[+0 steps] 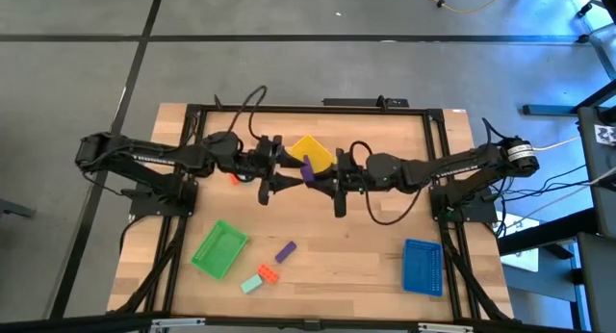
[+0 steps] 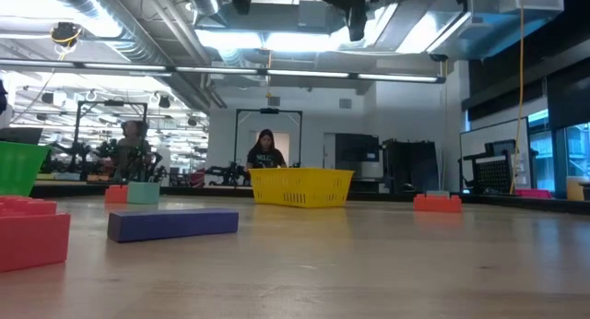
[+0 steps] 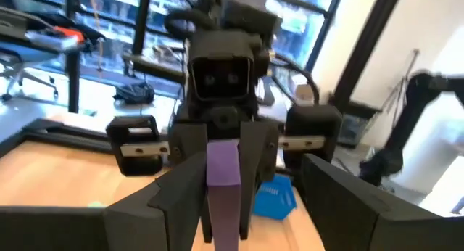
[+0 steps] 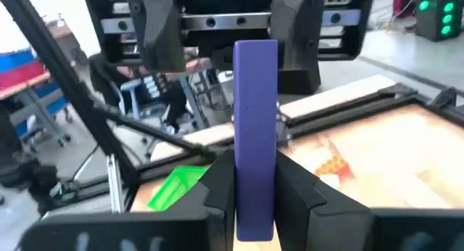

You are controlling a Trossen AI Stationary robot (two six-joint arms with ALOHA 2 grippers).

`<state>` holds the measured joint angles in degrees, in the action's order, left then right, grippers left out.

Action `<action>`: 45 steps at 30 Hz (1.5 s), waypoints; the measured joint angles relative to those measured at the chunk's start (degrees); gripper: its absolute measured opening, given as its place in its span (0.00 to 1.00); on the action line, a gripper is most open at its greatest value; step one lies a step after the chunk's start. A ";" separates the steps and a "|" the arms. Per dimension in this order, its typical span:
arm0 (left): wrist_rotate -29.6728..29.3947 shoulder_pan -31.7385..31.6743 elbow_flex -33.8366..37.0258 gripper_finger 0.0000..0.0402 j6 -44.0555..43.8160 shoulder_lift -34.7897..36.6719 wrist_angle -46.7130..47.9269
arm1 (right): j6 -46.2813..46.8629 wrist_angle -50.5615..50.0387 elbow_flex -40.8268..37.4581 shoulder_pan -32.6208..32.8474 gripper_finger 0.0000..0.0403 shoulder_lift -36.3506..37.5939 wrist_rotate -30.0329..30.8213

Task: Sort & place blocks by color
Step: Put the top violet block into the yellow bin

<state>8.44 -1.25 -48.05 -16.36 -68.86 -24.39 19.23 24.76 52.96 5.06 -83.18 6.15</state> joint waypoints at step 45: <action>-4.87 -4.34 0.26 0.11 1.16 5.37 10.99 | 0.35 -11.55 -0.01 -1.80 0.59 6.51 0.37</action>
<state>3.58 -5.58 -47.79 -15.20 -63.49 -13.41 19.58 13.21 52.95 3.26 -76.67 6.52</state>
